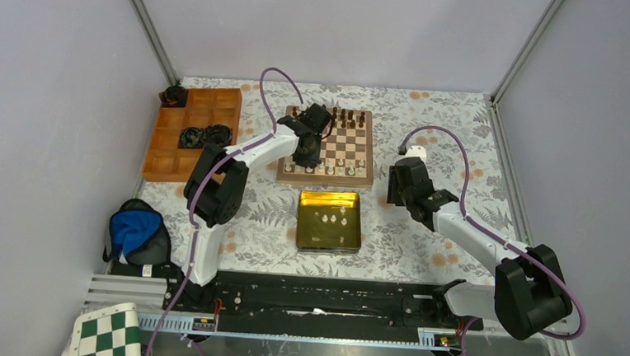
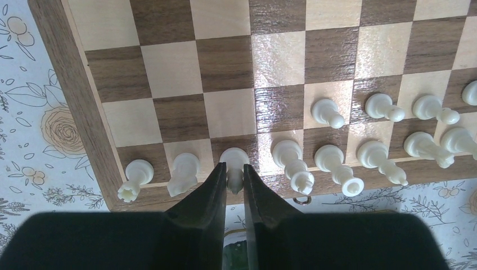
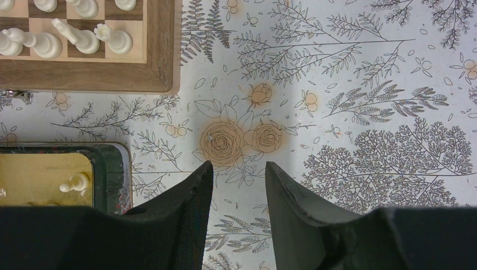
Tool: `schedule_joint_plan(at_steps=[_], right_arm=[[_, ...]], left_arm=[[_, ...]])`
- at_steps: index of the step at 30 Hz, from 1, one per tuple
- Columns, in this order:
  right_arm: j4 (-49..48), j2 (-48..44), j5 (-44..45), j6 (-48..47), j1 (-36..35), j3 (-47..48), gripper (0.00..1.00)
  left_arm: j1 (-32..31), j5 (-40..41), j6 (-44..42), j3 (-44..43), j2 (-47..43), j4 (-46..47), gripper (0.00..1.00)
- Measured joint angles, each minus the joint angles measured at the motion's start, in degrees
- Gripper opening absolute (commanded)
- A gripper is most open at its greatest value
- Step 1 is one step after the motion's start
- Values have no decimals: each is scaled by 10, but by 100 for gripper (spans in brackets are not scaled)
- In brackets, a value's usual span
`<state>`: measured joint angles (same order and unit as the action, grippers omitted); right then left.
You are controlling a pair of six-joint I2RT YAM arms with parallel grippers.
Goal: Set up the chess pieces on the board
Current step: Place the chess piece on the chessboard.
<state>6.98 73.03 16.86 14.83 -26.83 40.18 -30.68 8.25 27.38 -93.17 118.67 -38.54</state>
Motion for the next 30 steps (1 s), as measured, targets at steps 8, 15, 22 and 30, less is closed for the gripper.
schedule_joint_plan(at_steps=[8, 15, 22, 30], right_arm=[[0, 0, 0, 0, 0, 0, 46], [0, 0, 0, 0, 0, 0, 46], [0, 0, 0, 0, 0, 0, 46], [0, 0, 0, 0, 0, 0, 46]], left_arm=[[0, 5, 3, 3, 0, -2, 40], [0, 8, 3, 3, 0, -2, 40], [0, 6, 3, 3, -18, 0, 39], [0, 2, 3, 7, -103, 2, 40]])
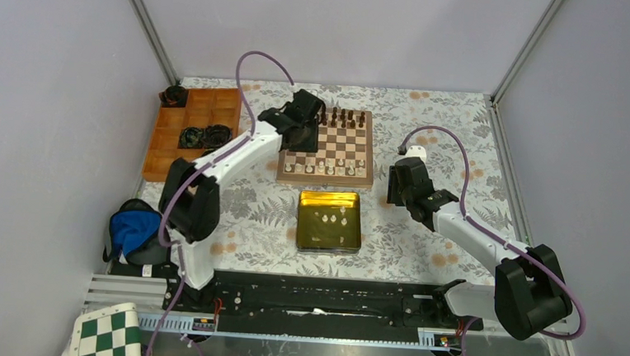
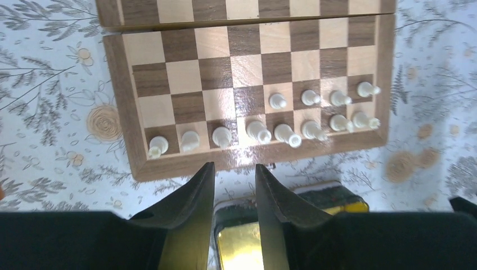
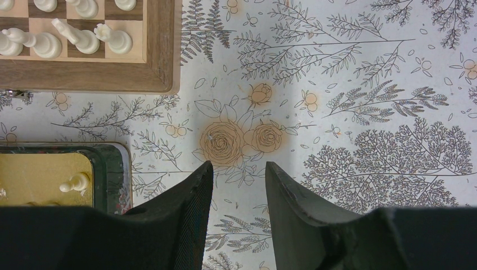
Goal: Set up the chess pieces on the board
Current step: Place the chess piece on the chessboard, then pick up the chess piece from the storage box.
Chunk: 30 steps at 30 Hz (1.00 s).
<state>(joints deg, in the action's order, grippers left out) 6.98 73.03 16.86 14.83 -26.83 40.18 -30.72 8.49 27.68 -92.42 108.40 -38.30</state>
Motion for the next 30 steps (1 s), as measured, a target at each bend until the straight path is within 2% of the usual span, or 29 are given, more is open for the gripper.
schedule_joint_plan(at_steps=[7, 13, 17, 30], right_arm=[[0, 0, 0, 0, 0, 0, 46], [0, -2, 0, 0, 0, 0, 46], [0, -5, 0, 3, 0, -2, 46], [1, -14, 0, 7, 0, -7, 46]], left_arm=[[-43, 13, 0, 111, -134, 22, 42], [-173, 24, -18, 229, -175, 31, 41], [-234, 23, -44, 270, -175, 35, 41], [-244, 2, -97, 329, -160, 113, 40]])
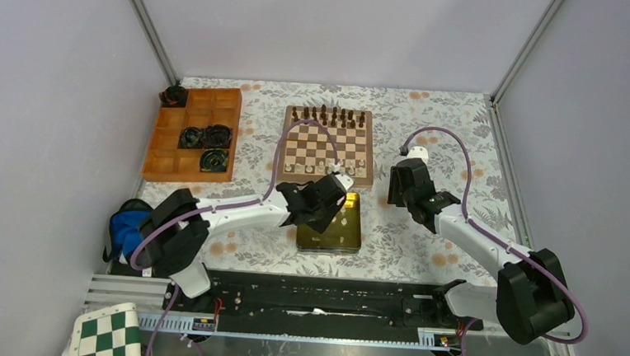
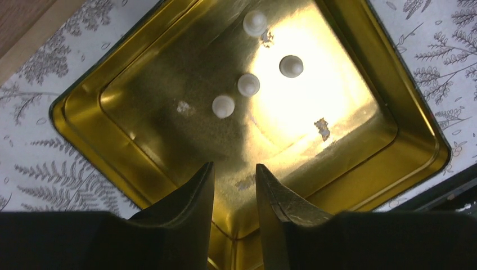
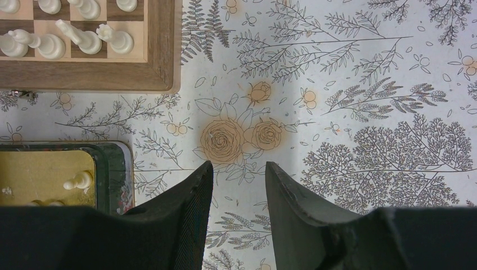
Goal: Set up the chess pieces on the board
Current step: Pick up the chess piece from the storage box.
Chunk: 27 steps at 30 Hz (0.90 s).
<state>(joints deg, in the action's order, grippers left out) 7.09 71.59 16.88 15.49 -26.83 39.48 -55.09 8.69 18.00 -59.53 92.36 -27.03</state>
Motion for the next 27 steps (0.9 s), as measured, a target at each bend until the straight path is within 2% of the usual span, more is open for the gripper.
schedule_joint_plan(at_steps=[12, 27], right_arm=[[0, 0, 0, 0, 0, 0, 46], [-1, 6, 0, -2, 0, 0, 46]], left_arm=[[0, -3, -17, -7, 88, 53, 38], [0, 40, -17, -32, 110, 59, 37]])
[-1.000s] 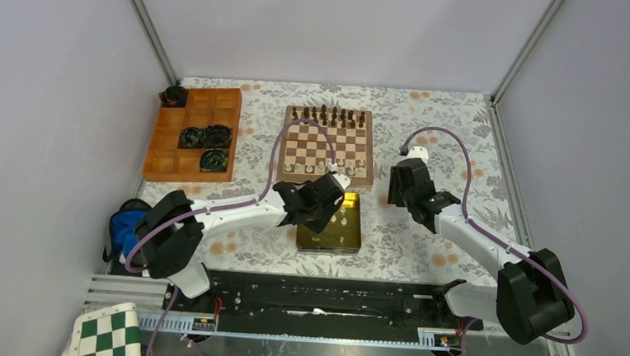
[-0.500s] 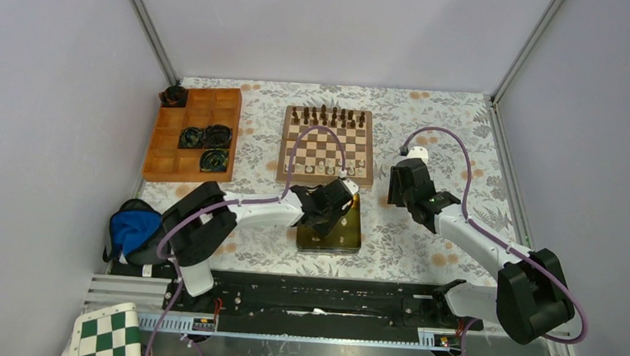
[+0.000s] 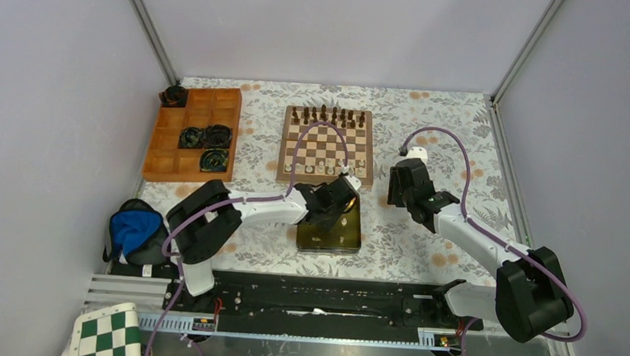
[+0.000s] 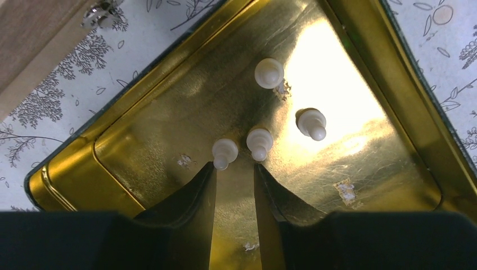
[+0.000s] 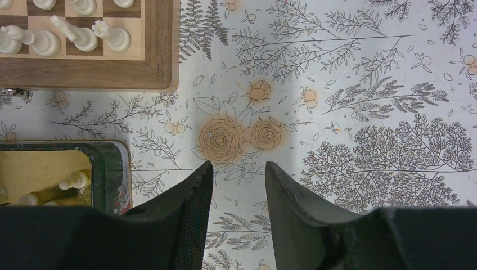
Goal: Set up the chess pieces on the board
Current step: Pick up the chess piece from the storage box.
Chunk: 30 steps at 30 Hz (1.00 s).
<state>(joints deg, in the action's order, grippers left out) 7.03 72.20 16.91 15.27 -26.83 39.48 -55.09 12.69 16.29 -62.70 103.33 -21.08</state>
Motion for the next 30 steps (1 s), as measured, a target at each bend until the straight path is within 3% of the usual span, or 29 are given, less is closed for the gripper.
schedule_joint_plan(at_steps=[30], right_arm=[[0, 0, 0, -1, 0, 0, 46]], left_arm=[[28, 26, 0, -11, 1, -3, 37]])
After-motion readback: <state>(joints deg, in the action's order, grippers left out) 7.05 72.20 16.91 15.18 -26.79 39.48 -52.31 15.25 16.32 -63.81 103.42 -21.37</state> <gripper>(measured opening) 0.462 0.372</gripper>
